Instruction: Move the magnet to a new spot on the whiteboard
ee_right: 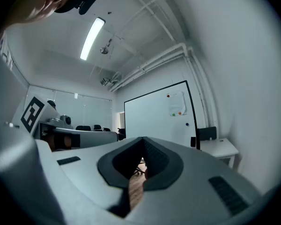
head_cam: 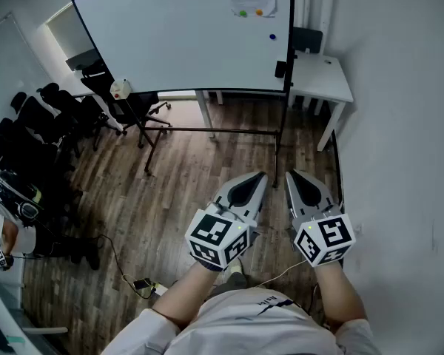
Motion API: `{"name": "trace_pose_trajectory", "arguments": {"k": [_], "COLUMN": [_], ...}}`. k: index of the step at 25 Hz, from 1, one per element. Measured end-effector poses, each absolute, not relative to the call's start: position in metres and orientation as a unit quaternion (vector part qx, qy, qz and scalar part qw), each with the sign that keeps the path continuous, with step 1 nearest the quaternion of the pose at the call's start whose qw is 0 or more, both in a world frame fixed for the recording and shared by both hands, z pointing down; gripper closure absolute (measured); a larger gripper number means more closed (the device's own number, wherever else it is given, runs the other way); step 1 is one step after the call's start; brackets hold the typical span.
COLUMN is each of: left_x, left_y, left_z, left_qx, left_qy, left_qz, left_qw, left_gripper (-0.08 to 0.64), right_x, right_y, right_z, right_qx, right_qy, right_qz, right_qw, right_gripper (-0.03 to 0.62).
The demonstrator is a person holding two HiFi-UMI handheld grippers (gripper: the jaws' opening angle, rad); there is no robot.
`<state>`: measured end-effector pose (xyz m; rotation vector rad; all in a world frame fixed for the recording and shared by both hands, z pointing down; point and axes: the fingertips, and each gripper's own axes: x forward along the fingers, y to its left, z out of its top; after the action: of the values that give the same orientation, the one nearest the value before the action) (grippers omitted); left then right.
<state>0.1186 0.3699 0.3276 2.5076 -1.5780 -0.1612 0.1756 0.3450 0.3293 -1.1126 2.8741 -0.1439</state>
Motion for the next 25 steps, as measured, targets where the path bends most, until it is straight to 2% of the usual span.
{"name": "trace_pose_trajectory", "arguments": {"k": [12,25], "left_x": [0.063,-0.046], "left_y": [0.313,0.250], "left_z": [0.329,0.334], "left_qx": [0.846,0.837], "left_qy": [-0.522,-0.535], "left_qz": [-0.059,-0.074], "left_qw": [0.089,0.088], "left_gripper": [0.549,0.549], "right_x": [0.121,0.082], "right_y": [0.292,0.228], "right_z": [0.329,0.320], "right_qx": [-0.362,-0.410], "right_qy": [0.930,0.909], "right_qz": [-0.053,-0.056], "right_qw": [0.030,0.052], "right_gripper": [0.580,0.580]}}
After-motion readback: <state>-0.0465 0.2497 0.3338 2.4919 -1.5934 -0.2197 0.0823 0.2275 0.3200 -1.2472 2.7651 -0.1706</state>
